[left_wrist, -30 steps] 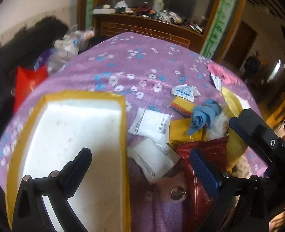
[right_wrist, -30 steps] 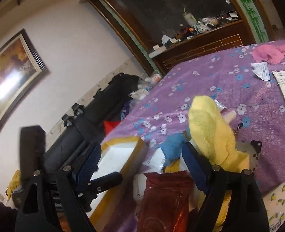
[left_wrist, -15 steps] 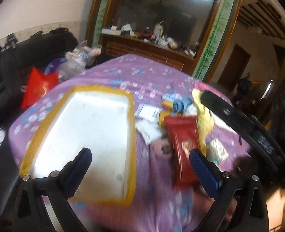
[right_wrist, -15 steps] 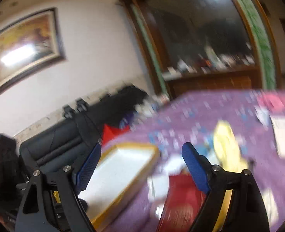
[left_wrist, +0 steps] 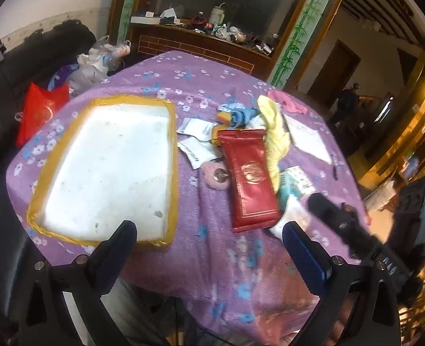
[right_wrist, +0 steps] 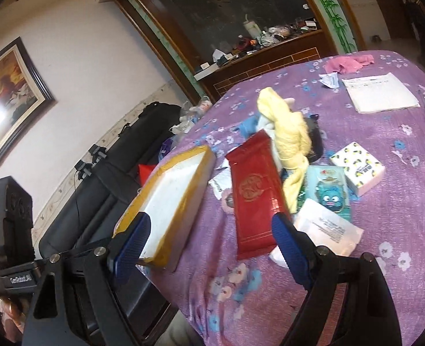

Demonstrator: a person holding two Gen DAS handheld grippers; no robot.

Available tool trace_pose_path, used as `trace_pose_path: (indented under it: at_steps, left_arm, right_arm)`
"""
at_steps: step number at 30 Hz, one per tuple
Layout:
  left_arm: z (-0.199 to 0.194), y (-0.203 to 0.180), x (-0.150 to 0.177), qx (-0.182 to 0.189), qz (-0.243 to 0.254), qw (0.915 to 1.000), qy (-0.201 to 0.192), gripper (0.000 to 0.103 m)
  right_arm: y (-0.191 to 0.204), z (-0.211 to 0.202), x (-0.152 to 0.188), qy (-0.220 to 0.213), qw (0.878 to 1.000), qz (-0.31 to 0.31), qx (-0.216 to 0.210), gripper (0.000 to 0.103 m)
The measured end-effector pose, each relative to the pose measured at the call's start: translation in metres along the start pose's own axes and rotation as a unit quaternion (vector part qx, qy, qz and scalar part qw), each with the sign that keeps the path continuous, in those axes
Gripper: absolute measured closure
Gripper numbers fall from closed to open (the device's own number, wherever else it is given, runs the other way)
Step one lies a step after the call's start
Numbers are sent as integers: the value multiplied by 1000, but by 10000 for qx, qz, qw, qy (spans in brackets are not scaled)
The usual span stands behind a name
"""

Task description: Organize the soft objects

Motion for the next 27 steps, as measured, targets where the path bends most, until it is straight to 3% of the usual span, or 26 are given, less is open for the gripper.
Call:
trace_pose_path:
  at_steps: [4, 9, 19, 27]
  left_arm:
    - [21, 4, 8, 177, -330, 9984, 416, 1]
    - [22, -6, 3, -105, -36, 9998, 193, 1]
    - [55, -25, -5, -213, 8, 9991, 379, 1]
    - [67, -34, -2, -392, -50, 9983, 419, 1]
  right_arm:
    - [-12, 8, 7, 116, 9996, 125, 218, 18]
    - [-25, 11, 16, 222, 9989, 319, 242, 18]
    - [-56, 8, 21, 117, 9973, 612, 389, 16]
    - [-65, 8, 24, 259, 9969, 735, 90, 16]
Point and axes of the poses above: each gripper's, at about its wrist camera, not at the fingertips, and z roughly the way its jaws point, y to its left, x to its underside, the point moved 7 cm from there along z, roughly the way its jaws point, and after that the axes turned 3 degrees about y, right-handed, at the moved point
